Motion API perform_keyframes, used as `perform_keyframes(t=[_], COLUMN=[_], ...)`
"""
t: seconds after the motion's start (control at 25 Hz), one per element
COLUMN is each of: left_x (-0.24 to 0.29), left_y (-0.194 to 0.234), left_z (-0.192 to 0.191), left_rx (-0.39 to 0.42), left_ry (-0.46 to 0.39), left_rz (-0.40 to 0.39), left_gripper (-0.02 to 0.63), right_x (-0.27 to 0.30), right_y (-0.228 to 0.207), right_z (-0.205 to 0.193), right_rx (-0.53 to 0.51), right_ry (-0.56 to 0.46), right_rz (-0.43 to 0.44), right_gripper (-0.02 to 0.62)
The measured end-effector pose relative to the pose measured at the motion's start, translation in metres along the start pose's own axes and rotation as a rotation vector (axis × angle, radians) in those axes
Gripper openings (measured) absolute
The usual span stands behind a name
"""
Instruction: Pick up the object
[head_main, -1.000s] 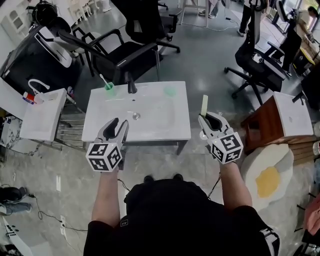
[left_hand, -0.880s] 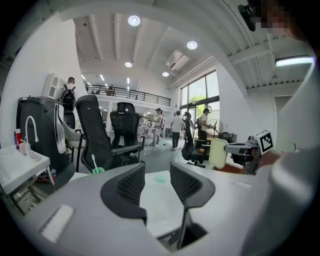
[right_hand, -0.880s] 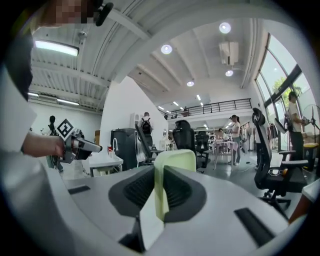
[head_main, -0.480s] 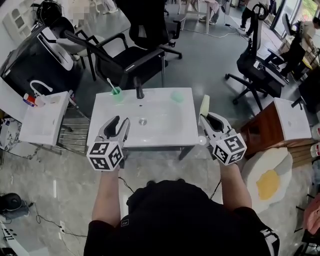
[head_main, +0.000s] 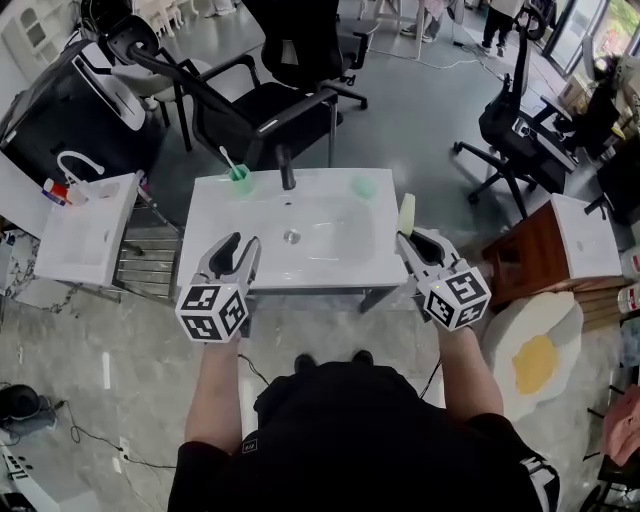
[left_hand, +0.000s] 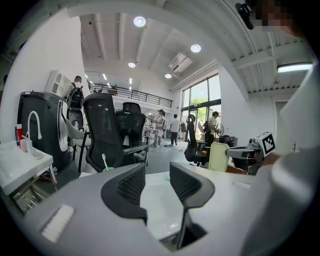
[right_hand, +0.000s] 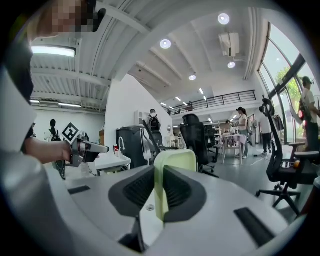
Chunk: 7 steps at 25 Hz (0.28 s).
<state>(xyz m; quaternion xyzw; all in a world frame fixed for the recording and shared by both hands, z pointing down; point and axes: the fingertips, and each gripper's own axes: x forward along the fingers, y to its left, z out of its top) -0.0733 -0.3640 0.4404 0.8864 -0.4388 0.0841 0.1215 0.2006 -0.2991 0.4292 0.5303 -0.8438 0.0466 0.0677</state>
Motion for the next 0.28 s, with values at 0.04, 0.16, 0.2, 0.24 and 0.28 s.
perform_keyframes(t=[0.04,0.16,0.2,0.24,0.28], left_x=[-0.001,-0.005,-0.006,-0.007,-0.008], left_y=[0.003,0.010,0.013,0.015,0.018], left_z=[-0.002,-0.005,-0.005,-0.005,-0.006], left_rx=[-0.003,-0.007,-0.006,-0.006,-0.006], left_ry=[0.002,0.005,0.006,0.006,0.006], left_rz=[0.002,0.004,0.004,0.004,0.004], left_gripper=[0.161,0.160,0.158,0.158,0.158], right_x=[0.002,0.006,0.007,0.009,0.011], right_y=[0.002,0.009,0.011,0.013,0.016], right_z=[-0.001,-0.003,-0.003,-0.003,-0.003], right_rx=[0.001,0.008,0.010,0.012,0.014], right_ry=[0.003,0.006,0.005,0.005,0.005], right_rz=[0.002,0.004,0.005,0.007,0.008], right_gripper=[0.061,0.061,0.061,0.061,0.061])
